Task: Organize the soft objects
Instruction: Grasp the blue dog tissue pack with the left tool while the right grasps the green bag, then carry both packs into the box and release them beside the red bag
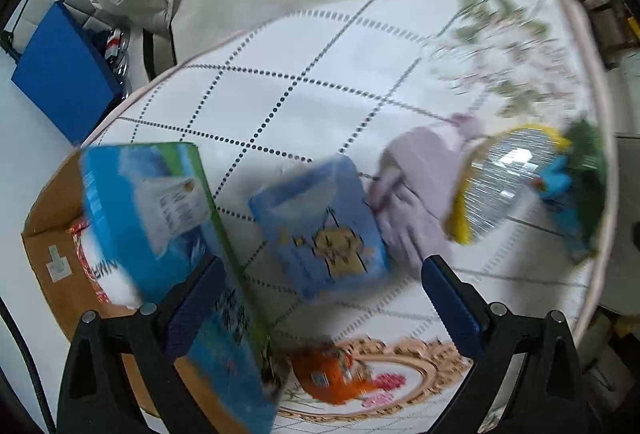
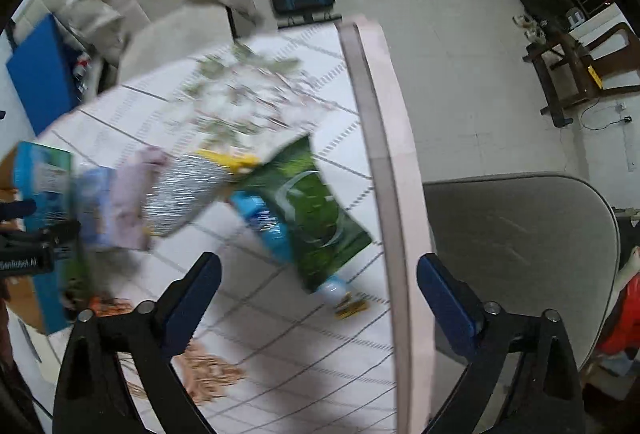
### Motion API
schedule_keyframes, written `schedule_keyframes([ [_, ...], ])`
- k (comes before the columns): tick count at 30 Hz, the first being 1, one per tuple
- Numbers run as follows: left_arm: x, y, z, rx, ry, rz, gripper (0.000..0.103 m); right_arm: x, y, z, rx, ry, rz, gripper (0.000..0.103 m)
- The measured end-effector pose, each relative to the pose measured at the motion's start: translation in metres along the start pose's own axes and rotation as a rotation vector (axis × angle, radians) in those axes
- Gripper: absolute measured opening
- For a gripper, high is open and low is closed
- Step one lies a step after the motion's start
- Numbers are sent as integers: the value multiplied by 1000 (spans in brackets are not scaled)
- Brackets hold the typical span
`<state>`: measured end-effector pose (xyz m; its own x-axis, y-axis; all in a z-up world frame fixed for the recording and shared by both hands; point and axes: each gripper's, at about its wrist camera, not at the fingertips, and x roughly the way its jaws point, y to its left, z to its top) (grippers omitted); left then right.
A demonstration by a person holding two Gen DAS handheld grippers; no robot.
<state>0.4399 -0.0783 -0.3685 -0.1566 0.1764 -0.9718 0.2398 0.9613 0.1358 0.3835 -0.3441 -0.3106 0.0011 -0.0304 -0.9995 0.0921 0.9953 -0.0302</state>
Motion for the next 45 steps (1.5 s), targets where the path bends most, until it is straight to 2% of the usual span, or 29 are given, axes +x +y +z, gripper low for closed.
schedule_keyframes([
  [4,24,-7,14,-3,44,66,100,30,0,12,-41,44,11,96],
  [8,45,-9,22,-21,113,51,100,55,-1,22,-71,87,32,96],
  [11,55,-7,24,-66,140,-26,100,73,-2,28,-86,125,44,95],
  [15,60,-12,20,-126,138,-175,100,91,0,30,-108,174,100,94],
  [16,62,-16,19,-129,139,-202,100,95,0,30,-109,185,114,90],
  [18,63,-27,17,-122,127,-220,100,101,0,28,-108,205,125,80],
  [20,60,-37,15,-110,112,-219,100,104,-3,25,-97,210,131,78],
  [24,41,-33,4,-111,78,-279,100,101,-12,20,-81,207,141,74],
  [27,27,-31,-5,-54,41,-229,100,95,-19,18,-82,201,150,74],
  [31,34,-41,-21,53,62,-151,100,93,-28,14,-84,200,147,74],
  [35,65,-56,-32,89,127,-156,100,100,-33,17,-77,214,150,74],
  [38,86,-58,-37,66,155,-185,100,107,-35,16,-85,224,143,74],
  [41,86,-58,-43,46,118,-168,86,109,-35,16,-86,220,138,71],
  [43,84,-55,-41,53,90,-144,56,106,-36,16,-83,210,115,58],
  [45,79,-57,-48,44,75,-162,49,105,-37,23,-81,199,109,53],
])
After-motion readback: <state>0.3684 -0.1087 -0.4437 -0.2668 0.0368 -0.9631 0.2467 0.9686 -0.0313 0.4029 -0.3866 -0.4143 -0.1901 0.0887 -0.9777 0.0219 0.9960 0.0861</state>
